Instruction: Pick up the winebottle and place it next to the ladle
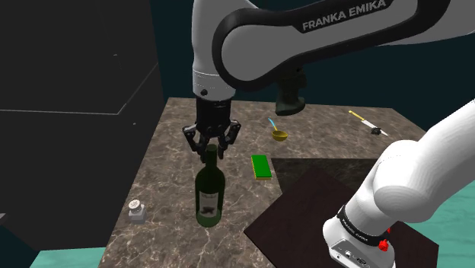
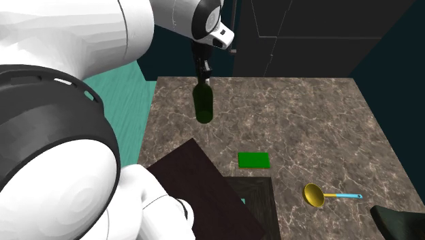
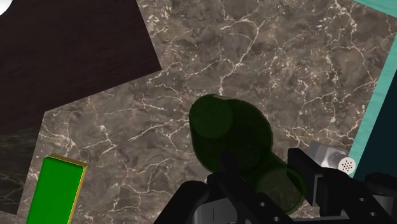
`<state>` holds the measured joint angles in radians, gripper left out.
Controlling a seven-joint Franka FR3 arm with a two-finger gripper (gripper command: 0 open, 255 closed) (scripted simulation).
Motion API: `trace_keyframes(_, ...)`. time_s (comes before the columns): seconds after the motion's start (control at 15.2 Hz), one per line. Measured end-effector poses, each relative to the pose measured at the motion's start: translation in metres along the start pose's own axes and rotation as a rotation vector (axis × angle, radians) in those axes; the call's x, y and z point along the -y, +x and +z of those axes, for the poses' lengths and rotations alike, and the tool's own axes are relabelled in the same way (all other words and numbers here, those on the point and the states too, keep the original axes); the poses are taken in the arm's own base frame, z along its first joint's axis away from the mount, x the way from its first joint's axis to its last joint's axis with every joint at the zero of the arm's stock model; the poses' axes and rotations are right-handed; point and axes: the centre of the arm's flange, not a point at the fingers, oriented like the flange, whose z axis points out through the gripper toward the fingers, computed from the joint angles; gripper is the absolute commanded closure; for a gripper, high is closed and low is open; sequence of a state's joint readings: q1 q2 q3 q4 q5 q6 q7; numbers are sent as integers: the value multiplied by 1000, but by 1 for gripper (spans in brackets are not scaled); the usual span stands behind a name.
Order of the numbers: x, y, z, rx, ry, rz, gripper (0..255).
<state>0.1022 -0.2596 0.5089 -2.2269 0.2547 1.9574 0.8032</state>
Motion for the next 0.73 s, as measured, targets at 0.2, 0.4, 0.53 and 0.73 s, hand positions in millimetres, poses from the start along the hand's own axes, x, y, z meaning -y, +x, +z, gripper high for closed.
trace_keyframes(0.2,1,-1,-15,0,0,0,255)
trace_keyframes(0.4,2,-2,-30,0,0,0,255)
trace_keyframes(0.53,2,-4,-40,0,0,0,255)
trace_keyframes(0.73,3,-6,-56,0,0,0,255)
